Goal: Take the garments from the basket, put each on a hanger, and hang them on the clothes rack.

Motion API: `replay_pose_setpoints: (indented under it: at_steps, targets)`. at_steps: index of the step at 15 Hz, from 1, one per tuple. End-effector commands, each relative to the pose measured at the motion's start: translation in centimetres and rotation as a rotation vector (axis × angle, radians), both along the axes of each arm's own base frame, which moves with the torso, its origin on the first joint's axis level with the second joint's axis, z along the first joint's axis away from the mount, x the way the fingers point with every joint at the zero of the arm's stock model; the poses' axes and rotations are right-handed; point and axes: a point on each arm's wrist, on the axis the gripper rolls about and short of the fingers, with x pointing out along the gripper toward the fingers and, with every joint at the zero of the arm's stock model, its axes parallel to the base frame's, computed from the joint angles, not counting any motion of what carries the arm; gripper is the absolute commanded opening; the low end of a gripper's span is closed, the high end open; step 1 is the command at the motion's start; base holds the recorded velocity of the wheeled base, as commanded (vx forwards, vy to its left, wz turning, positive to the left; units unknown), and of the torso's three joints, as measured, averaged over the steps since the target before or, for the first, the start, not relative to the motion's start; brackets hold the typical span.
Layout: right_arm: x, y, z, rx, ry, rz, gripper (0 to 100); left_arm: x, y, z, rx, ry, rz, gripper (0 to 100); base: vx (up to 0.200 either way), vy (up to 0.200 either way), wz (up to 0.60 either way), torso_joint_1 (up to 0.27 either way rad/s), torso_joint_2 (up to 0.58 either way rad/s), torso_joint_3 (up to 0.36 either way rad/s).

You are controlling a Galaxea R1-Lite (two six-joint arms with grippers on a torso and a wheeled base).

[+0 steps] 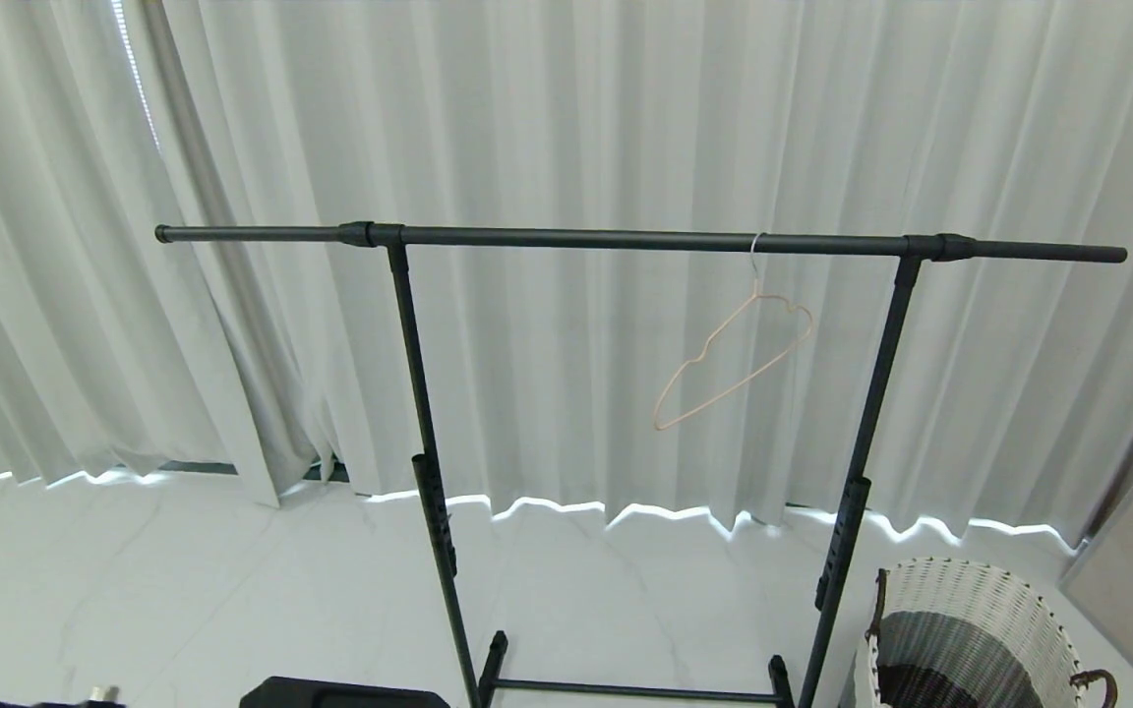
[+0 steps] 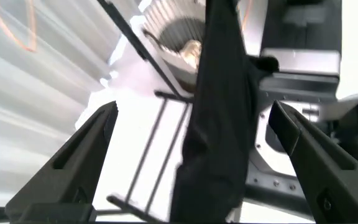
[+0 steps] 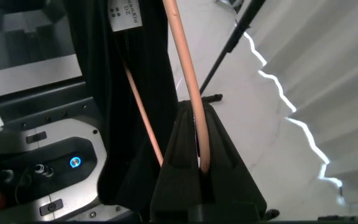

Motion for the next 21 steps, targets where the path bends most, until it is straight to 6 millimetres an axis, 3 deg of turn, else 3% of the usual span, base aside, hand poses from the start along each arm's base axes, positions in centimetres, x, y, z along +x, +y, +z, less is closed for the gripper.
replay_pose_setpoints:
  at_steps: [1,5,9,10,18,19,21]
  targets:
    - [0.0,0.7,0.2,0.0,-0.002,0.009,0,0.8,-2.1,-0.8,0.072,0.041,-0.021,100,0.0,0.0,0.0,0.0,0.0,0.0]
    - [0.1,1.9,0.5,-0.012,-0.021,0.025,0,1.6,-3.8,-1.3,0.115,0.07,-0.017,100,0.0,0.0,0.0,0.0,0.0,0.0]
    - [0.0,2.2,0.5,-0.016,-0.02,0.038,0,1.7,-3.8,-1.3,0.115,0.069,-0.016,100,0.0,0.0,0.0,0.0,0.0,0.0]
    - [0.0,2.2,0.5,-0.016,-0.021,0.036,0,1.7,-3.8,-1.2,0.114,0.068,-0.016,0,0.0,0.0,0.0,0.0,0.0,0.0]
    - [0.0,2.1,0.6,-0.004,-0.029,0.022,0,1.6,-3.5,-1.3,0.115,0.068,-0.003,0,0.0,0.0,0.0,0.0,0.0,0.0]
    - [0.0,2.0,0.6,-0.005,-0.031,0.021,100,1.7,-3.5,-1.3,0.116,0.066,0.005,0,0.0,0.0,0.0,0.0,0.0,0.0]
    - [0.0,2.0,0.6,-0.005,-0.033,0.015,100,2.0,-3.4,-1.4,0.125,0.057,0.042,0,0.0,0.0,0.0,0.0,0.0,0.0]
